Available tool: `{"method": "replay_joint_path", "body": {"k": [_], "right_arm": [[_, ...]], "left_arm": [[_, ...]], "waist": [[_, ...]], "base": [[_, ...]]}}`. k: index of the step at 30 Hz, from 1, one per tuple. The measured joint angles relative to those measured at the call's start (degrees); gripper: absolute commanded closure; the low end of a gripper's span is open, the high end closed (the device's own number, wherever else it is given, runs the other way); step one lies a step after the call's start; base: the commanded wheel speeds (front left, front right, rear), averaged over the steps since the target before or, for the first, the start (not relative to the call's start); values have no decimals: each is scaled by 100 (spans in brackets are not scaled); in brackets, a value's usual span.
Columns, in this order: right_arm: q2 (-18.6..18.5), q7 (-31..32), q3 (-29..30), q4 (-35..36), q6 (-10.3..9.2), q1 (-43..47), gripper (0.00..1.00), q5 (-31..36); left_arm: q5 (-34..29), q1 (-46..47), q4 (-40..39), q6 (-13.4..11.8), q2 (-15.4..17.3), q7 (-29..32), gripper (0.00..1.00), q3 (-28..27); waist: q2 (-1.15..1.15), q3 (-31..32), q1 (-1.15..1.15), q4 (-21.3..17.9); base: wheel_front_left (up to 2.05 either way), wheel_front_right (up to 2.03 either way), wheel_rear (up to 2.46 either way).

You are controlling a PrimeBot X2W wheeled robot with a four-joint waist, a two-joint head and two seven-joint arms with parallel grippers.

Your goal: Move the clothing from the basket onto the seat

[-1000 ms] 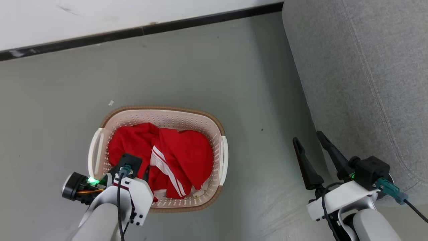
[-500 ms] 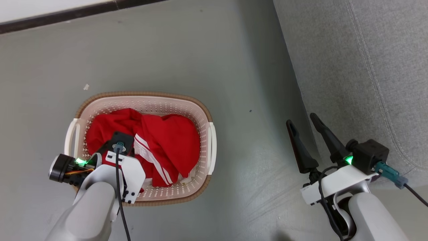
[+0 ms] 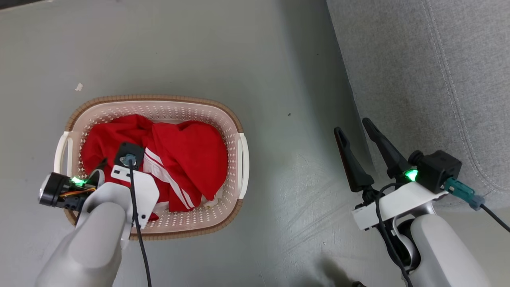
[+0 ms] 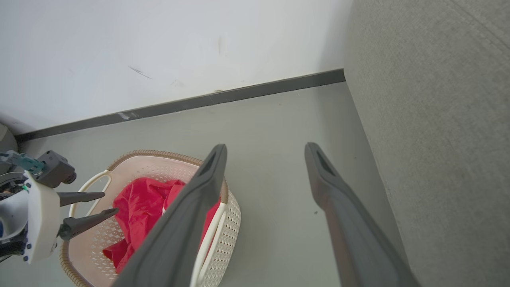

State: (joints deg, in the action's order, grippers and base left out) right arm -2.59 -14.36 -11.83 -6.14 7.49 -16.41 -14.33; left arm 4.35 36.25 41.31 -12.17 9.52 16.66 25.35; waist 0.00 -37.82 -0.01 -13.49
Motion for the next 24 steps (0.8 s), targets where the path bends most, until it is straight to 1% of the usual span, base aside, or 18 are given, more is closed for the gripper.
{"method": "replay_joint_path", "body": {"k": [9, 14, 20, 24], "right_arm": [[0, 0, -31, 3, 0, -180, 0, -37], [0, 0, -47, 3, 0, -203, 0, -51], [0, 0, -80, 10, 0, -332, 0, -91], [0, 0, -131, 20, 0, -391, 0, -134]], "left_arm": [[-162, 308, 278, -164, 41, 151, 0, 77], [-275, 442, 449, -183, 40, 194, 0, 143], [-356, 600, 636, -280, 27, 252, 0, 164], [-356, 732, 782, -309, 101, 276, 0, 130]], "waist": [[0, -253, 0, -46], [0, -378, 0, -66], [0, -511, 0, -88], [0, -604, 0, -124]], "base": [[0, 0, 0], [0, 0, 0], [0, 0, 0], [0, 0, 0]]}}
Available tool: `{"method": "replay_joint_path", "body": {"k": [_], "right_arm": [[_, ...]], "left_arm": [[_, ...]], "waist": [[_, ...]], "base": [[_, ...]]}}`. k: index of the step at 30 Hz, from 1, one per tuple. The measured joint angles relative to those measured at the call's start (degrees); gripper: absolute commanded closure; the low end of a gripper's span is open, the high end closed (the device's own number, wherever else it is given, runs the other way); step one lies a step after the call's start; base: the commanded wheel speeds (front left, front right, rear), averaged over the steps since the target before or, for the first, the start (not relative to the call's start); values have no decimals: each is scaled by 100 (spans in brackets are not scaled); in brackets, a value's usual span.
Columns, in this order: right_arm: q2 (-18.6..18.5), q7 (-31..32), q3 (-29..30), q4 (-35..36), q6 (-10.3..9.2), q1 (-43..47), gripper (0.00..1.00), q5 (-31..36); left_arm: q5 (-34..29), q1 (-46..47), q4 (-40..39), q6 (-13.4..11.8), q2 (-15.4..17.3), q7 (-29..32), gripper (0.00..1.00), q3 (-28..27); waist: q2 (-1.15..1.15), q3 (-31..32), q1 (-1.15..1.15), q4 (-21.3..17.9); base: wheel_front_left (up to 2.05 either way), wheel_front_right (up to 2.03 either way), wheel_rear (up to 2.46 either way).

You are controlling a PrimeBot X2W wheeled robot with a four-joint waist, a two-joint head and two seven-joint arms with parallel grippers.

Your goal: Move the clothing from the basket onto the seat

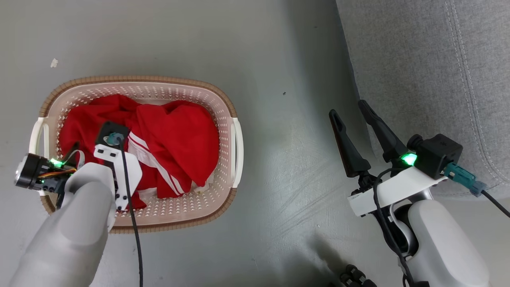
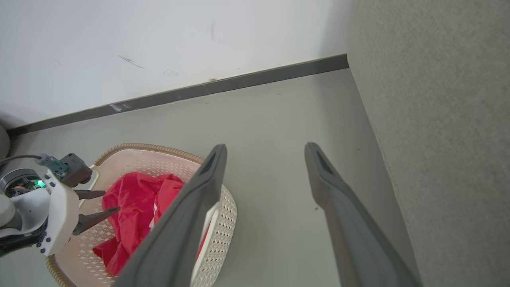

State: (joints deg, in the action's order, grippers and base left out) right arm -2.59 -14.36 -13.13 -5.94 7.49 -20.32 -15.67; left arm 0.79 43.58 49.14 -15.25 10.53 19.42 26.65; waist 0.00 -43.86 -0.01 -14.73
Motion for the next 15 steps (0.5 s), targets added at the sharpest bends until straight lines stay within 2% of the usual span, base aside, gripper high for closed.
{"method": "replay_joint_path", "body": {"k": [15], "right_arm": [[0, 0, 0, 53, 0, -19, 0, -48]], "left_arm": [[41, 248, 266, -74, 26, -41, 0, -137]], "waist": [[0, -278, 0, -93]], "base": [[0, 0, 0]]}}
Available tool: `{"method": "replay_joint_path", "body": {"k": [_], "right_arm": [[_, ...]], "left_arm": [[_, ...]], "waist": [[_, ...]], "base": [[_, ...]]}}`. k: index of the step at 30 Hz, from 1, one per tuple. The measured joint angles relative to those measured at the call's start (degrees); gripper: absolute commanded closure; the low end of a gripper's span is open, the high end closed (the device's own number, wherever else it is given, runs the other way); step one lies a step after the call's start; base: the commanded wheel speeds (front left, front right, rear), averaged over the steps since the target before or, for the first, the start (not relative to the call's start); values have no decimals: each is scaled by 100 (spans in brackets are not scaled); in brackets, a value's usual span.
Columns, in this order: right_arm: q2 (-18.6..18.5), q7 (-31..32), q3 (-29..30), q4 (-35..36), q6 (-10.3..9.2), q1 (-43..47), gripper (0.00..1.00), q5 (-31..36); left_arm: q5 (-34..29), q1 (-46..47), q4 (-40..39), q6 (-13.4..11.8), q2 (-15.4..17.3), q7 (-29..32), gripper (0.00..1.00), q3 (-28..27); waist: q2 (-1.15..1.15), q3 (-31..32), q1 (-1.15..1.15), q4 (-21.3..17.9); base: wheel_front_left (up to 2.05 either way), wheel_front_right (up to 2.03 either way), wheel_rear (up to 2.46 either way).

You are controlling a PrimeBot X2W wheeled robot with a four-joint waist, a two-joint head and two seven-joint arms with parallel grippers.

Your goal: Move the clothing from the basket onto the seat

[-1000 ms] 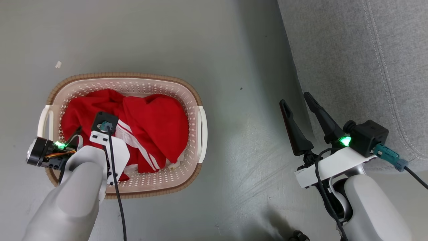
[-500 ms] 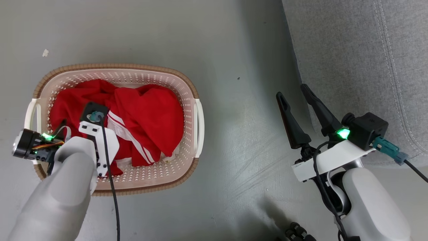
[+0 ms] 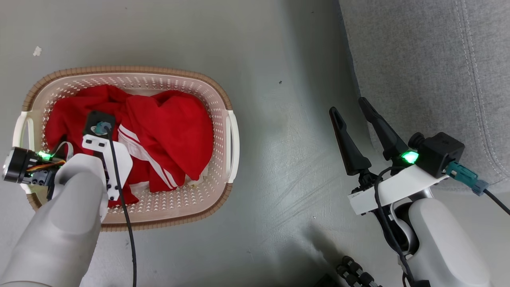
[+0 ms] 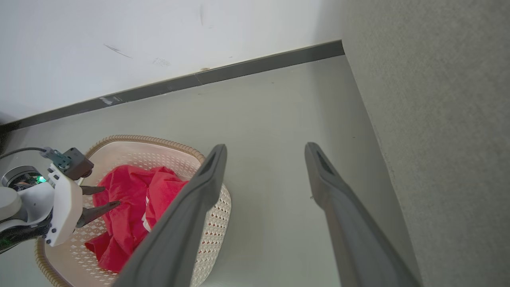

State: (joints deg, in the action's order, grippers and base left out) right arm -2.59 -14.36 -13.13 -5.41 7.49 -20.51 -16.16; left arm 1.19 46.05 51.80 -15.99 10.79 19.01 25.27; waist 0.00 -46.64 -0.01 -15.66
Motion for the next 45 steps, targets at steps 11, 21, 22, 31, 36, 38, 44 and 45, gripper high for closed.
{"method": "replay_joint_path", "body": {"k": [11, 21, 22, 31, 36, 38, 44, 45], "right_arm": [[0, 0, -57, 89, 0, -113, 0, -51], [0, 0, -83, 109, 0, -135, 0, -180], [0, 0, -89, 109, 0, -155, 0, -204], [0, 0, -113, 121, 0, -249, 0, -266], [0, 0, -111, 121, 0, -255, 0, -297], [1, 0, -101, 120, 0, -260, 0, -302], [1, 0, -51, 116, 0, -336, 0, -315], [1, 0, -47, 115, 0, -346, 0, -332]], "left_arm": [[29, 263, 209, -89, 53, -51, 0, -96], [27, 436, 336, -143, 143, -121, 0, -118], [27, 444, 348, -152, 152, -127, 0, -118], [10, 552, 443, -170, 165, -197, 29, -96], [10, 614, 489, -168, 169, -234, 100, -83], [11, 617, 514, -166, 148, -275, 100, -78], [55, 620, 538, -147, 45, -357, 100, -113], [87, 622, 539, -144, 24, -396, 100, -120]], "waist": [[0, -249, 0, -28], [0, -421, 0, -76], [0, -435, 0, -82], [0, -547, 0, -149], [0, -599, 1, -181], [0, -610, 0, -190], [0, -586, 0, -199], [0, -580, 0, -199]], "base": [[0, 0, 0], [0, 0, 0], [0, 0, 0], [0, 0, 0], [0, 0, 0], [0, 0, 0], [0, 0, 0], [0, 0, 0]]}}
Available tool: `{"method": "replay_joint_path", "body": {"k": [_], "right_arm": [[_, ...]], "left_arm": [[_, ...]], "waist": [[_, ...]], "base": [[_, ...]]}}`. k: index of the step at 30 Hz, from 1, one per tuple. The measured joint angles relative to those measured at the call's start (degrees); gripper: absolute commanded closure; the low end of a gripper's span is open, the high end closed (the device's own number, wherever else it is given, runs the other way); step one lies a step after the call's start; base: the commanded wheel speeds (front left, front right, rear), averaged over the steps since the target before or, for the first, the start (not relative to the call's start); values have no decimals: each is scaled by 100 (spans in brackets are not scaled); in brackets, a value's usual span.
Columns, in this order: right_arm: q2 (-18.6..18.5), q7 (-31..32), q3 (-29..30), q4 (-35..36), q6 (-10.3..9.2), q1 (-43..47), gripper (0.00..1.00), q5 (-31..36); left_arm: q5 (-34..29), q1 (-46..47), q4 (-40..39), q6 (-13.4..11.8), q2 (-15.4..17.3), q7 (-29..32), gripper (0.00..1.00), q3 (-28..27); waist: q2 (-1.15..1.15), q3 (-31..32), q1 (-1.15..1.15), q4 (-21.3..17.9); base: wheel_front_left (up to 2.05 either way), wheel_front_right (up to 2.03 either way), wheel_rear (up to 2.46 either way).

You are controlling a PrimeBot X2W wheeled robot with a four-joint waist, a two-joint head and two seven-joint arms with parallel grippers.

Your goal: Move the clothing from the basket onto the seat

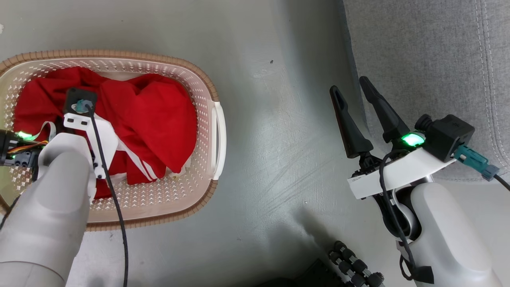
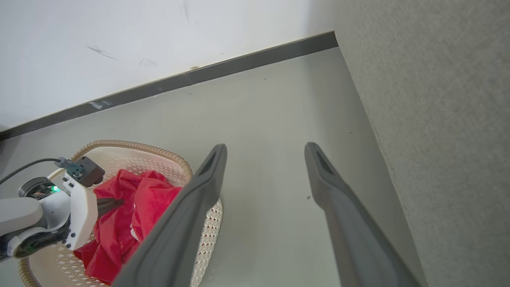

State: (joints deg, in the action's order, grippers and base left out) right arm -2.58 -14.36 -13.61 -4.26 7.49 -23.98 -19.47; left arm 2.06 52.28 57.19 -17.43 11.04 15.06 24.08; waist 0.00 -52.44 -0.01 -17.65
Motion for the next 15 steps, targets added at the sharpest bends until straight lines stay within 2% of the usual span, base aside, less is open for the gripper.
{"method": "replay_joint_path", "body": {"k": [15], "right_arm": [[-1, 0, 87, -62, 0, -149, 0, -11]], "left_arm": [[565, 14, -174, 218, -388, -567, 100, -312]], "waist": [[0, 224, 0, 98]], "base": [[0, 0, 0]]}}
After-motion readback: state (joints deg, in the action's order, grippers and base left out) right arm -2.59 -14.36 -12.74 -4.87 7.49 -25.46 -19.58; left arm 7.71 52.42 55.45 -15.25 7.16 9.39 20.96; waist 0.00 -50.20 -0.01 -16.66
